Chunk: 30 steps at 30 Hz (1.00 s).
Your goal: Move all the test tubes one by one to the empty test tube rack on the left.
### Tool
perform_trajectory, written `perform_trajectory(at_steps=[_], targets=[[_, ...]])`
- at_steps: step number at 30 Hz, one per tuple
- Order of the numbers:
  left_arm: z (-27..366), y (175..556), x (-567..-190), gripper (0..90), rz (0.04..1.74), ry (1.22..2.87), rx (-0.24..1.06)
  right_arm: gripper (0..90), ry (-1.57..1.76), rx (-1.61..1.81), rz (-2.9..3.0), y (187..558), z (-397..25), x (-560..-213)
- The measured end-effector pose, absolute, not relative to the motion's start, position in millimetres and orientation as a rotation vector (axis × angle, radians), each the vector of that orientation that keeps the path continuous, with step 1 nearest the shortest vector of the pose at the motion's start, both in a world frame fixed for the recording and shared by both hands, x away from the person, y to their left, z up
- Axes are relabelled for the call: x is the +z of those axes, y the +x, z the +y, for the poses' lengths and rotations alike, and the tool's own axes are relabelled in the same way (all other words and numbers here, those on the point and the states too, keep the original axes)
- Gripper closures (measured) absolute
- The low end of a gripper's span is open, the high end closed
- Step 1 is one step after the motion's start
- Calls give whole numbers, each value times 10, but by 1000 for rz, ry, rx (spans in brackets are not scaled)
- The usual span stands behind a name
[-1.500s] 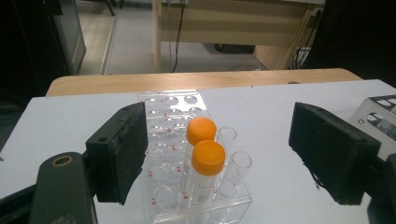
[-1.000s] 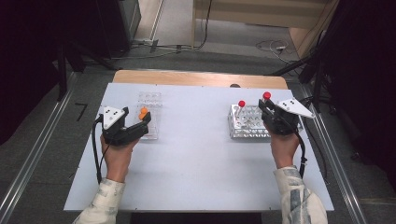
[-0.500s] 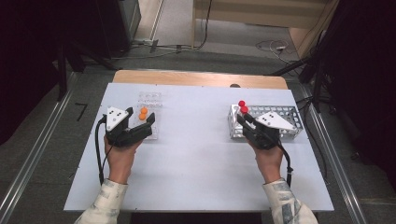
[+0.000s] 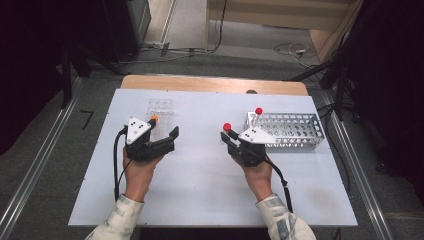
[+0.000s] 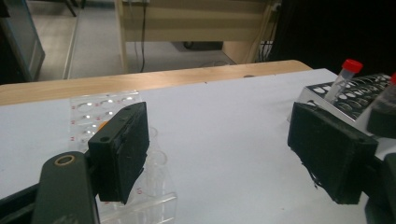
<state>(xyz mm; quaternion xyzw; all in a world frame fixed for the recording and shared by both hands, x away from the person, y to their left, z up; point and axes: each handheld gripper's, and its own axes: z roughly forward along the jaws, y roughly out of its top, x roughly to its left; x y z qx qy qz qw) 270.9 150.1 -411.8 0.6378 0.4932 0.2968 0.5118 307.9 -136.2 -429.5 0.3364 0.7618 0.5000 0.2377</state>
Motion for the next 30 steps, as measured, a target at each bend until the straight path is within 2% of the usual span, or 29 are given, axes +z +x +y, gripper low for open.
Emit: perform_trajectory(at_steps=[12,16,20,27,30], targets=[[1302,2678,-4156,231,1130,1578,619,708,861,1362,2154,3039,-1070,-4384],[1226,2649,-4150,261,1095,1597,605,708,833,1360,2178,3015,-974,-4403],[1165,2625,-4152,309,1056,1625,585,708,809,1362,2202,2987,-860,-4420],[1132,2594,-4157,487,1001,1654,588,708,766,1373,2232,2933,-684,-4423],[1124,2585,-4159,536,982,1669,595,708,753,1379,2238,2919,-643,-4409]])
